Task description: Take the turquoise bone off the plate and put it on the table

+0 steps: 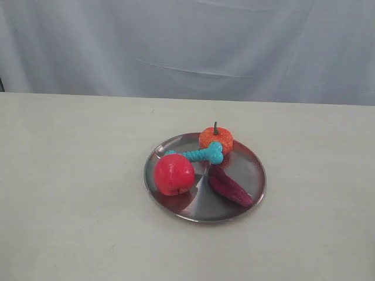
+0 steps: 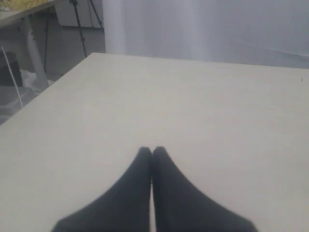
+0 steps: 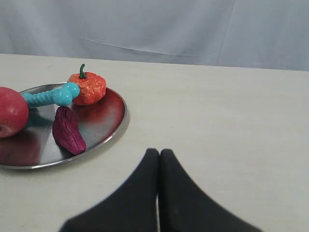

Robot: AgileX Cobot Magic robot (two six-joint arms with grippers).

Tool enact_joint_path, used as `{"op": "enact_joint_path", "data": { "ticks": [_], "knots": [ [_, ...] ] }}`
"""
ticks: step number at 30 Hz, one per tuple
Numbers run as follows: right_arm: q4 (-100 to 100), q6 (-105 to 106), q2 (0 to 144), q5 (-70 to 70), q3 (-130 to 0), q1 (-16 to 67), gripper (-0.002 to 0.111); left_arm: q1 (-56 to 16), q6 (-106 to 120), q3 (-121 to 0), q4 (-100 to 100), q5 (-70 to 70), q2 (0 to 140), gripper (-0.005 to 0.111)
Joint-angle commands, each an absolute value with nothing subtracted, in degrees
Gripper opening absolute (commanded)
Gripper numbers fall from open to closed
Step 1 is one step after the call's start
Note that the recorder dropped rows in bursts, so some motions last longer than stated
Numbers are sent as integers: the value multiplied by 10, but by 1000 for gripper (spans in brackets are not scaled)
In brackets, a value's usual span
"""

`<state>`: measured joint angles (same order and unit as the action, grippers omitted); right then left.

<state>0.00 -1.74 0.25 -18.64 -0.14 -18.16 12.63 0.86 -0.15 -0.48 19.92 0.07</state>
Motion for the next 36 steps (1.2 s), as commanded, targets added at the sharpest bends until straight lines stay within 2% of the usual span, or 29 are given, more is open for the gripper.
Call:
{"op": "enact_joint_path", "data": {
  "ticks": [1, 11, 20, 25, 33, 36],
  "knots": [
    [0, -19, 0, -185, 0, -179, 0, 127, 6, 0, -5, 196, 0, 0],
    [-5, -14, 0, -170, 0, -179, 0, 127, 6, 0, -5, 196, 0, 0],
    [-5, -14, 0, 6, 0, -179, 0, 127, 6, 0, -4, 196, 0, 0],
    [0, -24, 0, 56, 0, -179, 0, 127, 6, 0, -4, 196, 0, 0],
    [72, -242, 0, 187, 0, -179, 0, 127, 6, 0, -4, 196, 0, 0],
    [59, -243, 0, 203, -1, -179, 0, 127, 6, 0, -4, 196, 0, 0]
  ]
}}
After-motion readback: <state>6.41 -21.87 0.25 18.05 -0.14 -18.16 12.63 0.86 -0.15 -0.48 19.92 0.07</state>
